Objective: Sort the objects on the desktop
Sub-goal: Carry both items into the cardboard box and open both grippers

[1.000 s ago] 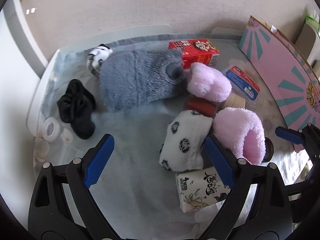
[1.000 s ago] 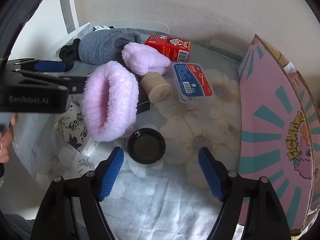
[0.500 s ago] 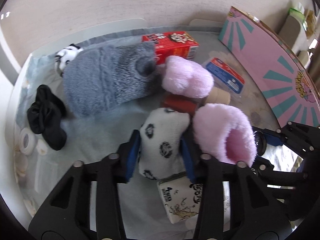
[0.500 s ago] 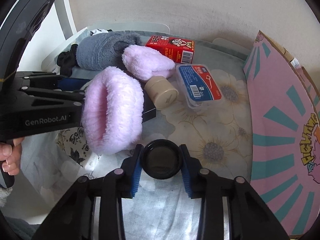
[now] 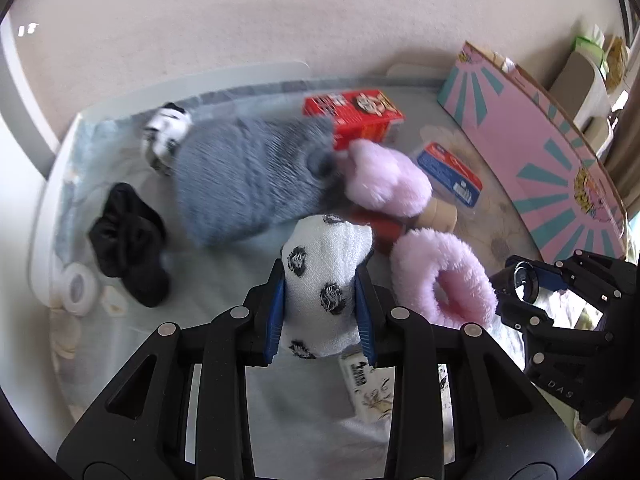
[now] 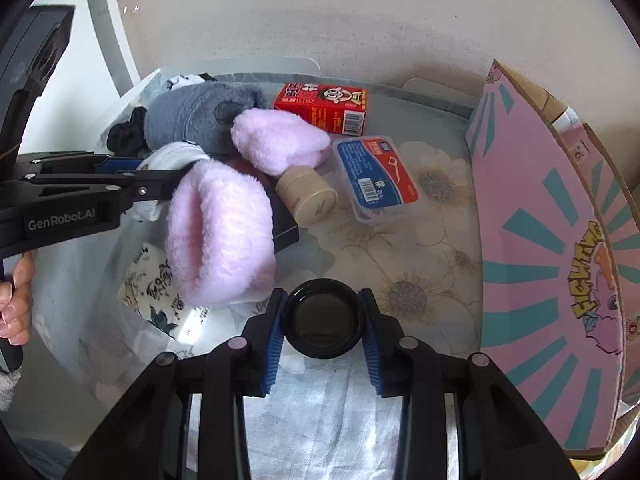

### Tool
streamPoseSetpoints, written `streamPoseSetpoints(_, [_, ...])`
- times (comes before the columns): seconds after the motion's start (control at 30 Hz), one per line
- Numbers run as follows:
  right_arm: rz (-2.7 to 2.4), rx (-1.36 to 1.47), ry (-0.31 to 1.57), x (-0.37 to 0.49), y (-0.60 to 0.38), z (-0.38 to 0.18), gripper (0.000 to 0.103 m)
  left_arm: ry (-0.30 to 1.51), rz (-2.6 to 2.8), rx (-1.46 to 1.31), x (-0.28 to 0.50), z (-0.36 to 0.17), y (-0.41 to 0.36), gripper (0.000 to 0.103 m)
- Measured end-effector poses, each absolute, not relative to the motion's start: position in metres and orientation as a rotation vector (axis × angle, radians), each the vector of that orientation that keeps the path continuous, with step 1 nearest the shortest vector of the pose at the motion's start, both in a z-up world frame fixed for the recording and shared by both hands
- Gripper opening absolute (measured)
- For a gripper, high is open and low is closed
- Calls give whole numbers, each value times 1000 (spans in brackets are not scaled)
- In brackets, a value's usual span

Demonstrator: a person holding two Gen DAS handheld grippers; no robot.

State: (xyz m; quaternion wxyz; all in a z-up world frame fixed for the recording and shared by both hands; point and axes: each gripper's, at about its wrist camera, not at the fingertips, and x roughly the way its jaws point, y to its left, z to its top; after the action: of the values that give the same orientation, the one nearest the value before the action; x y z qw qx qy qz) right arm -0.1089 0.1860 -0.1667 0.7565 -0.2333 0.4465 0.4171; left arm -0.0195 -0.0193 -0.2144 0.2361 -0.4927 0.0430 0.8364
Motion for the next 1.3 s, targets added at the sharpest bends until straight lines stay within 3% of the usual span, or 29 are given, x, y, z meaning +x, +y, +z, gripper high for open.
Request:
streamPoseSetpoints(0.6, [928,-430,984,-72,179,-45,33,174,2396,-1269,-30,-105,-14,28])
streamPoseSetpoints(0.93, [927,-534,986,0,114,-31,33,150,2321,-1135,-38,-47,112,28])
streamPoseSetpoints(1.3, [986,-609,1067,53,64,-77,33,200,2182,-1227,-49,-81,262,28])
